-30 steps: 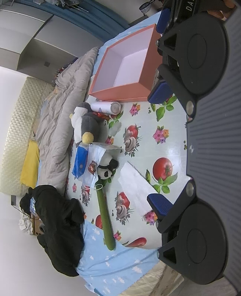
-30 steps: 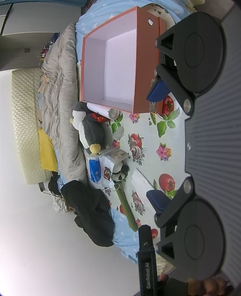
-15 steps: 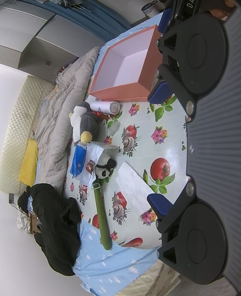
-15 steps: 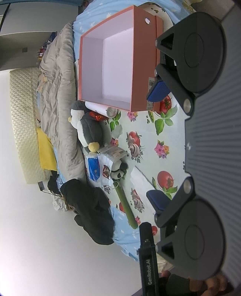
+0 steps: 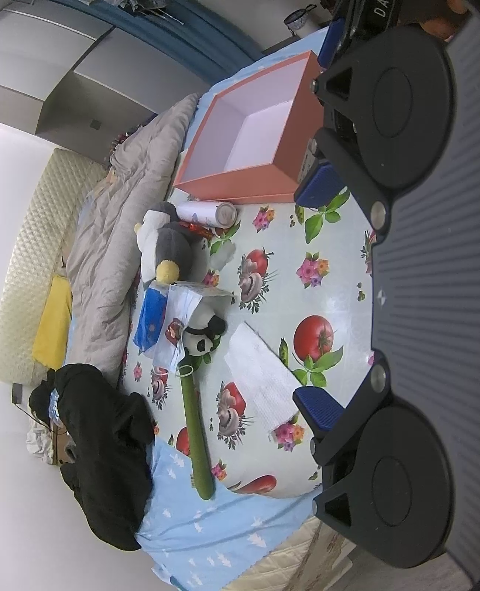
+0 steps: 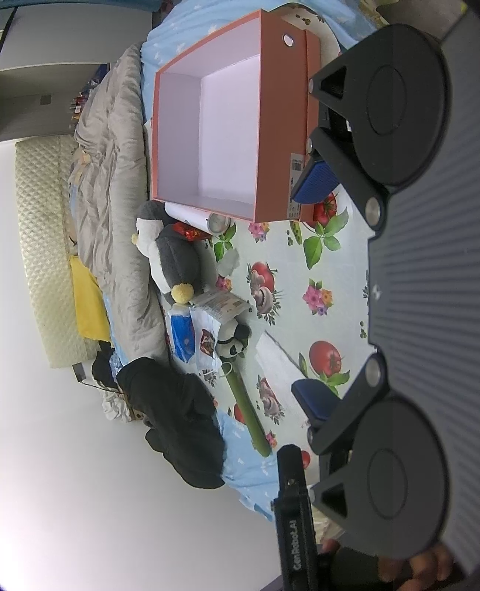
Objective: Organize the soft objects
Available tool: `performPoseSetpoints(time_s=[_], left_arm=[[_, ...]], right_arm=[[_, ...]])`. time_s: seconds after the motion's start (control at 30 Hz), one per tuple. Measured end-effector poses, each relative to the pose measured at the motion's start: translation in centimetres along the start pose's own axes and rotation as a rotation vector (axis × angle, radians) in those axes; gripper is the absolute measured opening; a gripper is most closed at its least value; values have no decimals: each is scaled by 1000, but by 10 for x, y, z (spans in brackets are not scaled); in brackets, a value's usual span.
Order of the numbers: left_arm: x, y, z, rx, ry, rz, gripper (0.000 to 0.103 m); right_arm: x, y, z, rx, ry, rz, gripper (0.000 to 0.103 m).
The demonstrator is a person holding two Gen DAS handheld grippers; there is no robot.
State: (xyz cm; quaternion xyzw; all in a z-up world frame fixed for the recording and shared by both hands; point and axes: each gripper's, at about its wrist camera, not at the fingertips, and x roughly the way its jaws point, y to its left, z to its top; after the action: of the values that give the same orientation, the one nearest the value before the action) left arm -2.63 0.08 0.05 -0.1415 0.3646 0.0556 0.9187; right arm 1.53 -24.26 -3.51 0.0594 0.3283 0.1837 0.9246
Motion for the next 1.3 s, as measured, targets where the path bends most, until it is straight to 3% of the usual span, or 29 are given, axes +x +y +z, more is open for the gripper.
performPoseSetpoints(time_s=[0.57, 0.93, 1.3], left_arm=[[18, 5, -3, 11, 33, -21, 103], [29, 6, -6, 8, 59, -77, 103], [66, 6, -2, 23, 148, -91, 103]], right_arm=[[3, -7, -2, 22, 13, -7, 103], [6, -7, -5, 14, 11, 7, 103], [20, -3, -4, -1, 40, 11, 103]])
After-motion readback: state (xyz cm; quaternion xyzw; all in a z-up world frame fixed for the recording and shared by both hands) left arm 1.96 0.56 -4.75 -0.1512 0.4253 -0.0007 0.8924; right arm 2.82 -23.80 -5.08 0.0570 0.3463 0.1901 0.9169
